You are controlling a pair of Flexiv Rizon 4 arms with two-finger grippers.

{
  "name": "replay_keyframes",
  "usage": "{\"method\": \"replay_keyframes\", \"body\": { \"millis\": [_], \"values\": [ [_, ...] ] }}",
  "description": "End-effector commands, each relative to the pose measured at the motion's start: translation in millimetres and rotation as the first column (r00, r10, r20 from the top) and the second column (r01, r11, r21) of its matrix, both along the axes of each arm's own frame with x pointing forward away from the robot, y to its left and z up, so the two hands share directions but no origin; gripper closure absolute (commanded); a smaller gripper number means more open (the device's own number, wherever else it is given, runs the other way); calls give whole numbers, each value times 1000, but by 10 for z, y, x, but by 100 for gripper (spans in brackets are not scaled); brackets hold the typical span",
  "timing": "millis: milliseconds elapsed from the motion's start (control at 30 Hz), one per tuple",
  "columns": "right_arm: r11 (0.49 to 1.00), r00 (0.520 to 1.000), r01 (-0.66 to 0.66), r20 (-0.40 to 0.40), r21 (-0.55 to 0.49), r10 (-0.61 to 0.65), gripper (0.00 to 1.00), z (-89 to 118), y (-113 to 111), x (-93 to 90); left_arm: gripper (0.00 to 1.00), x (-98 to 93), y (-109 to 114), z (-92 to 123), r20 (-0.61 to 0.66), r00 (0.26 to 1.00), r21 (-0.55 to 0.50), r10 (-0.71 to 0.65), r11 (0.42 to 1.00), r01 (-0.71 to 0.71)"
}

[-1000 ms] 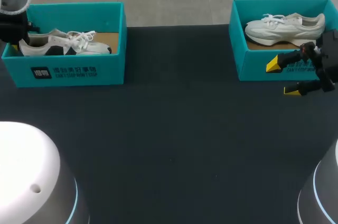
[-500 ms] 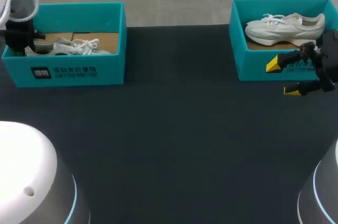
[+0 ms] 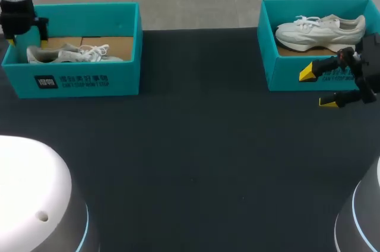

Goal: Take the shoe out of the shoebox, open the shoe tongue, remove and reinsert the insole, then place the shoe into the shoebox

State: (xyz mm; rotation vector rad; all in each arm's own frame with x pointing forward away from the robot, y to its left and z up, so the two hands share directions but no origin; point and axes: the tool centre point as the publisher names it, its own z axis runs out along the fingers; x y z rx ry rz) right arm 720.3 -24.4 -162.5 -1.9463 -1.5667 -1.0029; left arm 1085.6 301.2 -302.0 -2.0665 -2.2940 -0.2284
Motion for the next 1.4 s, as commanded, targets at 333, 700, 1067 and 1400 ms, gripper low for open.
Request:
{"method": "replay_keyframes", "body": {
  "millis": [333, 700, 1067, 1400],
  "values": [
    [1000, 1000, 3, 0, -2, -3, 0, -1, 4, -12, 0, -153, -111, 892, 30, 986, -61, 166, 985, -164],
    [1000, 1000, 6, 8, -7, -6, 0, 10, -26, 41, 0, -246, -116, 1148, 52, 929, -68, 366, 929, -363],
    [938, 985, 28, 172, -345, 34, 0, 220, -514, 902, 0, -246, -116, 1148, 52, 929, -68, 366, 929, -363],
    [890, 977, 47, 204, -454, 52, 0, 260, -843, 1495, 0, -246, -116, 1148, 52, 929, -68, 366, 929, -363]
  ]
}}
